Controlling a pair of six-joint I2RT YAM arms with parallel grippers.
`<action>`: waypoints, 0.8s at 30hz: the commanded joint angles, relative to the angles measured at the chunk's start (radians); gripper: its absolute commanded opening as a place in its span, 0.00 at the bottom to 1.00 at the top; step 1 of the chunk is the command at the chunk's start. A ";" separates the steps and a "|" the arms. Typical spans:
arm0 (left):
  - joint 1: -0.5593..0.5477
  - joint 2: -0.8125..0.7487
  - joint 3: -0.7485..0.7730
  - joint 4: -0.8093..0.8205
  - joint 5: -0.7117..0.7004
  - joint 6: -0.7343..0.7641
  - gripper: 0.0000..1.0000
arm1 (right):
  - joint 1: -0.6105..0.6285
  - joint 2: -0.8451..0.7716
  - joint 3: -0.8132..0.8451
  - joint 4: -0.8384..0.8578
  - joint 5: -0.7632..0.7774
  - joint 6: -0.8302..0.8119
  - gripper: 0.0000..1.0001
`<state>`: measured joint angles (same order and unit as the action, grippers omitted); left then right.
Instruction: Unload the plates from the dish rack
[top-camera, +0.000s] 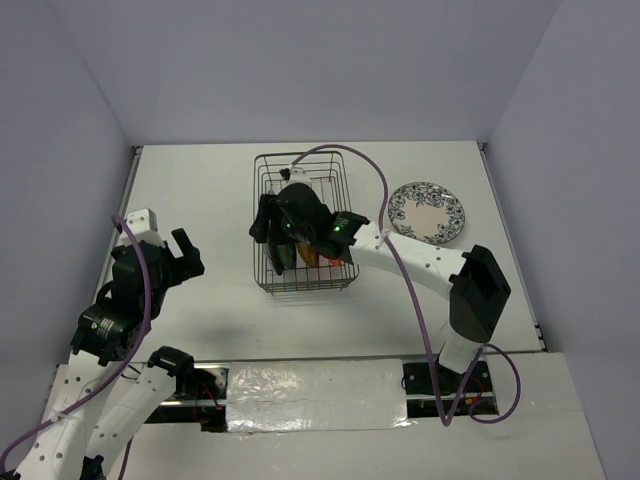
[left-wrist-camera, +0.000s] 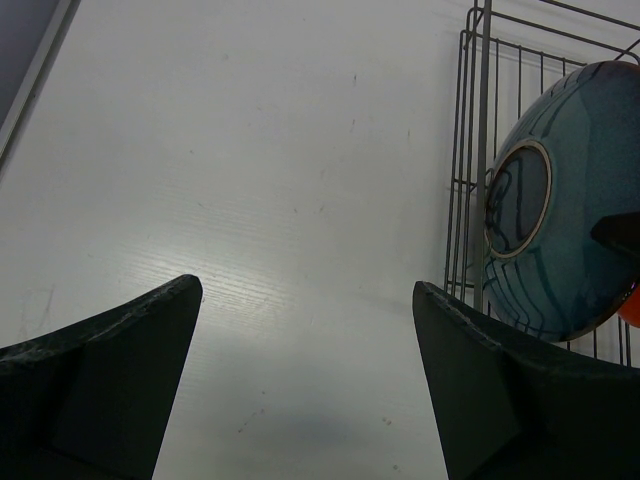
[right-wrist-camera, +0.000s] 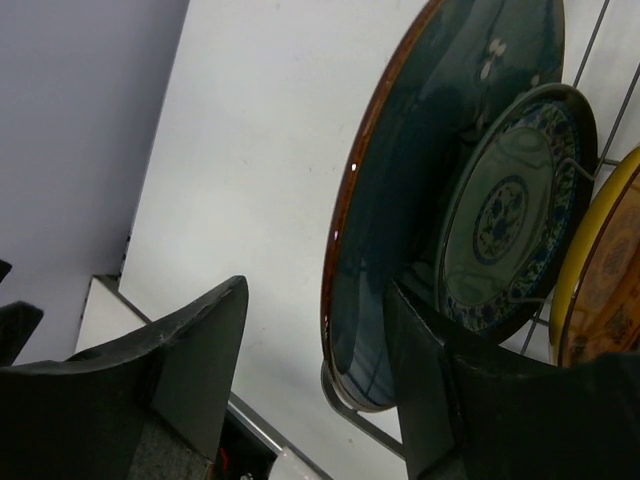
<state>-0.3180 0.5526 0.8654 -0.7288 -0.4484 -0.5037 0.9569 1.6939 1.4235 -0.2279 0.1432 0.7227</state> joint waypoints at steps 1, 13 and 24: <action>-0.007 -0.013 0.004 0.032 -0.006 -0.009 0.99 | -0.001 0.029 0.049 0.044 0.029 0.030 0.63; -0.010 -0.026 0.004 0.031 -0.010 -0.010 0.99 | -0.003 0.035 0.028 0.113 0.053 0.110 0.24; -0.016 -0.045 0.004 0.031 -0.018 -0.013 1.00 | -0.003 0.055 0.020 0.159 0.067 0.169 0.00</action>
<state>-0.3271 0.5213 0.8654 -0.7303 -0.4496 -0.5045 0.9520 1.7397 1.4254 -0.1844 0.2108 0.8356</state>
